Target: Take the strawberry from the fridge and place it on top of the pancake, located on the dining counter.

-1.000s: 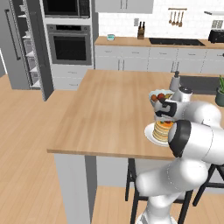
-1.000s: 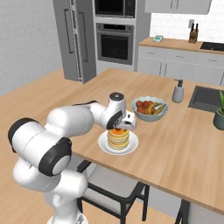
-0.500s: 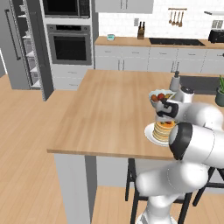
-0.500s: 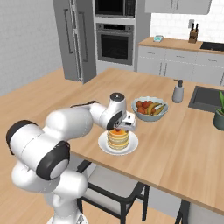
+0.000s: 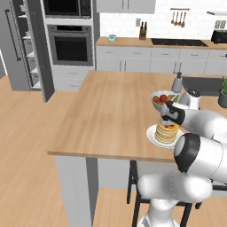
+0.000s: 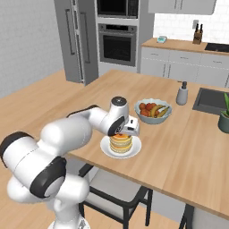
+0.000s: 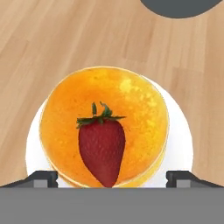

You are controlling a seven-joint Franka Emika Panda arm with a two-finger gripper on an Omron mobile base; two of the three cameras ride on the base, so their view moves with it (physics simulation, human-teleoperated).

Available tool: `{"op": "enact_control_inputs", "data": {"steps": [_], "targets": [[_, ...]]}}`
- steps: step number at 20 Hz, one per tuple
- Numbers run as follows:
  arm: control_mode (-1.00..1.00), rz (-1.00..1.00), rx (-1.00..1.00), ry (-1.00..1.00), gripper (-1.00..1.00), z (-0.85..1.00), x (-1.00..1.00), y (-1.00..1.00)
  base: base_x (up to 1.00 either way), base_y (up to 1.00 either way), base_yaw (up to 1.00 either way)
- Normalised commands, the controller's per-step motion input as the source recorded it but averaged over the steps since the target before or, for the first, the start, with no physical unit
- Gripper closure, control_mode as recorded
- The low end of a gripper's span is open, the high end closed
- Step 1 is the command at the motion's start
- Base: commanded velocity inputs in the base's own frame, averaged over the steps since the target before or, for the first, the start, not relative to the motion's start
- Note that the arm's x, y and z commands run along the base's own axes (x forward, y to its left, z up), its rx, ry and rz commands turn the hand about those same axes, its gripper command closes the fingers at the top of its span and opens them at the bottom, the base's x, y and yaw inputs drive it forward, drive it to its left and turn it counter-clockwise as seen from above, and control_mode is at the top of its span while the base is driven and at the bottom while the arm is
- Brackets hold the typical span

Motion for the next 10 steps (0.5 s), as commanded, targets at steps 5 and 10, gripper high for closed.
{"op": "enact_control_inputs", "data": {"steps": [5, 10], "targets": [[-1.0, 0.0, 0.0, -0.12, -1.0, 0.35, -0.33, 0.04, 0.0, 0.0, 0.0], [-1.0, 0.01, 0.0, -0.14, -1.0, 0.51, -0.49, 0.2, 0.0, 0.0, 0.0]]}}
